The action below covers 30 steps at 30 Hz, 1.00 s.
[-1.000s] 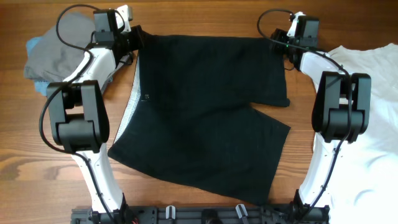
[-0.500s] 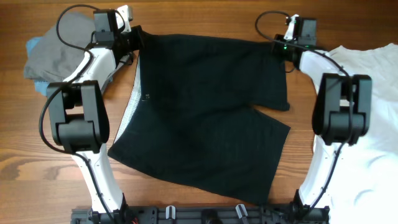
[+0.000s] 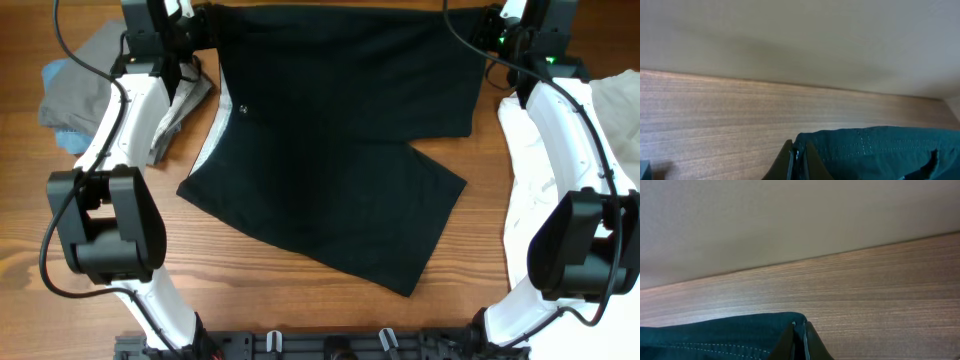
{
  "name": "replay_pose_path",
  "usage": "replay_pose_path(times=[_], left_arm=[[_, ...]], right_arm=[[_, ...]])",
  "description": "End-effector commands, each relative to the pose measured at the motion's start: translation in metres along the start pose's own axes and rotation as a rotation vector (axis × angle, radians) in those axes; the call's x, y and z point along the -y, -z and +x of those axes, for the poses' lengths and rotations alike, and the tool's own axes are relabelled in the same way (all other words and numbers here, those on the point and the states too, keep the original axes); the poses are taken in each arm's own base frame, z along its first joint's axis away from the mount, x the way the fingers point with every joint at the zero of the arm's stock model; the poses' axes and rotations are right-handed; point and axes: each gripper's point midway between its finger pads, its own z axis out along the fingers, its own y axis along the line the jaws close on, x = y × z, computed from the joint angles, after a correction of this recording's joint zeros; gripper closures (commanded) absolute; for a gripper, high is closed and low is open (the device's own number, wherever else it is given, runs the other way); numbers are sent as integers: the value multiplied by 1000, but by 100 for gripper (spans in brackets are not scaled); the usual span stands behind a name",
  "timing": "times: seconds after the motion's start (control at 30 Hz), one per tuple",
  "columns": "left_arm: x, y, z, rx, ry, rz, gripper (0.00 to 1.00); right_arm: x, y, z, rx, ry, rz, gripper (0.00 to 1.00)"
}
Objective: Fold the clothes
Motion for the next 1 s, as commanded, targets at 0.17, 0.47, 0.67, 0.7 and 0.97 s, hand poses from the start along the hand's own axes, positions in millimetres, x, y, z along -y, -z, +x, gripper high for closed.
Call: replay_pose_path(times=[0.17,0.47,0.67,0.7,0.97], left_arm=[[-6,59,-3,-84,-40,-93,96],[-53,107,56,-356,-41,-400,96],[-52,108,60,-371,-34,-396,96],[-49,104,53,-341,-43,-376,96],[3,61,-44,69,-202,-117,96]], right_arm=[[-13,95,21,-182,-25,-1,96],[-38,211,135,-680,-124,-10,96],[-37,188,159,-693,-93,-11,96],[-37,179,143,-618,-74,-11,96],[-24,126,9,-48,-12,67,96]])
